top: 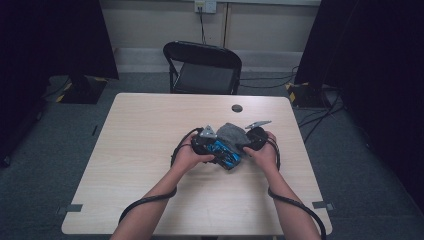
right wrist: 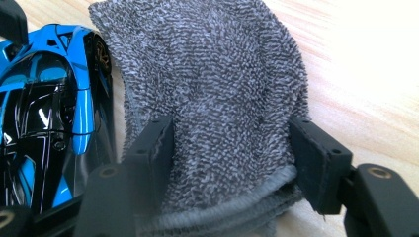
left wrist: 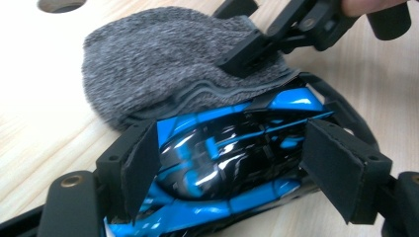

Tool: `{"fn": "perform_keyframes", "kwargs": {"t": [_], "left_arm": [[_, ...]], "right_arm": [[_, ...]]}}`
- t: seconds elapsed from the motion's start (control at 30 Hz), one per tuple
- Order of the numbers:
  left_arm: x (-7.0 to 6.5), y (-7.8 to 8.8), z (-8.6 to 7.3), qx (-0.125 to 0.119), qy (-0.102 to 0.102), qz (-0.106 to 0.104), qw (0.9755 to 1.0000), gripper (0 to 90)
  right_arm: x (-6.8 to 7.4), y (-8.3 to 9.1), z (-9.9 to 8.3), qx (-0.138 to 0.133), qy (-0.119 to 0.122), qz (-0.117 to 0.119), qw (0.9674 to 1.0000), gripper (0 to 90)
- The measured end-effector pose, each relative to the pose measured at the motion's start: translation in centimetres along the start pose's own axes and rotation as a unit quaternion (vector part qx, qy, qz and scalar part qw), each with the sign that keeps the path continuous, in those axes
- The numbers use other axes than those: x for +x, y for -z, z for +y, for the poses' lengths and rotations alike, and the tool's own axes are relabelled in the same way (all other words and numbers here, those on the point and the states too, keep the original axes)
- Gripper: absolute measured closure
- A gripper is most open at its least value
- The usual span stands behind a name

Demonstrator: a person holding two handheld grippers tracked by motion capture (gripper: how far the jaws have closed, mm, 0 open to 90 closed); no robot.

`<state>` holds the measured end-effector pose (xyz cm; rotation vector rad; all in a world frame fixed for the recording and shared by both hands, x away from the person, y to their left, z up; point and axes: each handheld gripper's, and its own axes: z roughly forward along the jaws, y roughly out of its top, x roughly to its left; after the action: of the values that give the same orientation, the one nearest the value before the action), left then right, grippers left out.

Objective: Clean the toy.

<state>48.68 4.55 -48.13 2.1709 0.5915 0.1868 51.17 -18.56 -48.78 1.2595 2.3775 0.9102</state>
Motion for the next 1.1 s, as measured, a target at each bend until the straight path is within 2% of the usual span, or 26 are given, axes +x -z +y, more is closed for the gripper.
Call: {"fn": "perform_keyframes", "kwargs": {"t": [0.2,0.23,0.33,0.43,0.47,0.6,0.83,1.1], "left_arm": [[0.0,-0.8,-0.1,-0.001,0.002,0.002,1.0000,18.0],[0.0,-0.8,-0.2,0.002,0.001,0.003,1.0000,14.9],[0.1,-0.9,-0.1,0.005,0.003,0.002,1.0000,13.5],[0.1,-0.9,-0.1,0.006,0.005,0.001,1.0000,13.2],[0.1,-0.9,-0.1,0.006,0.005,0.001,1.0000,12.7],[0.1,-0.9,-0.2,0.003,0.007,0.001,1.0000,12.4],[0.2,-0.8,-0.2,0.006,0.006,0.001,1.0000,12.5],[0.2,-0.8,-0.3,0.006,0.008,0.001,0.9999,12.9]], "right_arm": [[0.4,0.0,0.2,0.010,0.000,0.003,0.9999,51.9],[0.5,0.0,0.2,0.010,0.002,0.002,0.9999,55.9],[1.0,0.1,0.4,0.016,0.012,0.013,0.9997,67.5],[1.0,0.2,0.4,0.019,0.017,0.014,0.9996,70.1],[0.9,0.4,0.3,0.019,0.014,0.026,0.9994,71.6],[0.5,0.7,0.1,0.019,0.003,0.039,0.9990,72.6],[-0.2,1.5,-0.6,0.020,0.003,0.067,0.9976,73.5],[-0.7,2.6,-1.7,0.021,0.009,0.073,0.9971,73.7]]}}
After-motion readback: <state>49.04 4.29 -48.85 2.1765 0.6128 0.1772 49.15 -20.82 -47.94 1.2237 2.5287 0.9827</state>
